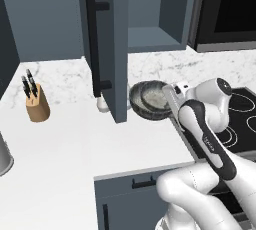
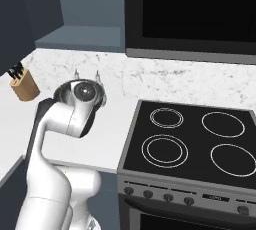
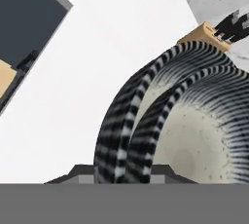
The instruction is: Pick up the bowls on the counter and stack them on top of one another in the open cabinet. Place the smaller bowl on top of the larger bowl.
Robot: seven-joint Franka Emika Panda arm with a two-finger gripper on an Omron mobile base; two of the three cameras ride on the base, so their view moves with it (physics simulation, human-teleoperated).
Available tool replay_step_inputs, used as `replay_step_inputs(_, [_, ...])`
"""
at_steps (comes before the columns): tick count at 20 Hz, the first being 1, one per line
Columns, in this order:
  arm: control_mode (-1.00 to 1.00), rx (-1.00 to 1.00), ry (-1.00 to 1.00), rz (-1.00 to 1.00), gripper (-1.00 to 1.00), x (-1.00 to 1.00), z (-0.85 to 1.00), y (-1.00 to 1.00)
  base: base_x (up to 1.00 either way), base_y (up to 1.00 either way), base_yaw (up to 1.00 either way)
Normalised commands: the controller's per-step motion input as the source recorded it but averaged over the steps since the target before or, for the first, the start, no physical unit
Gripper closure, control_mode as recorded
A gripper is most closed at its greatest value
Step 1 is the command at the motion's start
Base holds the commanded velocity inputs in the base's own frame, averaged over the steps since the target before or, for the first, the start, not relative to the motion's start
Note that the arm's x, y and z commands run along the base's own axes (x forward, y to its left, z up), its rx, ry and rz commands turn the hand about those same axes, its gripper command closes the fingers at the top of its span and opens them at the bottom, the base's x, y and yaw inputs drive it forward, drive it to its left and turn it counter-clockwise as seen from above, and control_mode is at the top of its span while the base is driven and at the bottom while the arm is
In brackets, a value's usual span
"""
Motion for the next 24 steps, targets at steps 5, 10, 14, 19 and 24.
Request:
replay_step_inputs(5, [-1.0,0.0,0.0,0.06,1.0,-0.24,1.0,0.01,0.0,0.0,0.0])
replay_step_inputs(10, [-1.0,0.0,0.0,0.03,1.0,-0.2,1.0,0.0,0.0,0.0,0.0])
replay_step_inputs(14, [-1.0,0.0,0.0,0.0,1.0,0.31,1.0,0.02,0.0,0.0,0.0])
replay_step_inputs(19, [-1.0,0.0,0.0,0.0,1.0,0.81,0.93,0.13,0.0,0.0,0.0])
replay_step_inputs(24, [-1.0,-0.03,0.0,-0.05,1.0,0.94,0.47,0.09,0.0,0.0,0.0])
